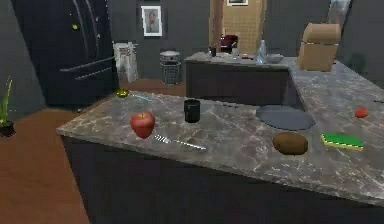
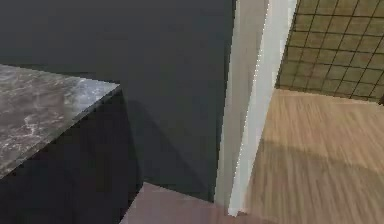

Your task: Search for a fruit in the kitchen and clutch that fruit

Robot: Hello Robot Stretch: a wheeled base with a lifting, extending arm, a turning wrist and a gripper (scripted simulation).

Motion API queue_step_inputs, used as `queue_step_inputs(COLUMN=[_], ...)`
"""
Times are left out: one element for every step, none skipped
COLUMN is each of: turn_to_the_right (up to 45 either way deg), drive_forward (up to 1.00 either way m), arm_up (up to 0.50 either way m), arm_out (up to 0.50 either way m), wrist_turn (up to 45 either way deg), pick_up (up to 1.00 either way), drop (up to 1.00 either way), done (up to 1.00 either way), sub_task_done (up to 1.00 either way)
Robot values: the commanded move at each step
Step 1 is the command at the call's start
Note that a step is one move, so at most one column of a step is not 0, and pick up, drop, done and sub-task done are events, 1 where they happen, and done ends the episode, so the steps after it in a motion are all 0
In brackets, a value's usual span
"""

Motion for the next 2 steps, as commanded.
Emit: queue_step_inputs(turn_to_the_right=[-45.0,-45.0], drive_forward=[0.00,0.00], arm_up=[0.00,0.00], arm_out=[0.00,0.00], wrist_turn=[0.0,0.0], pick_up=[0.00,0.00], drop=[0.00,0.00], done=[0.00,0.00], sub_task_done=[0.00,0.00])
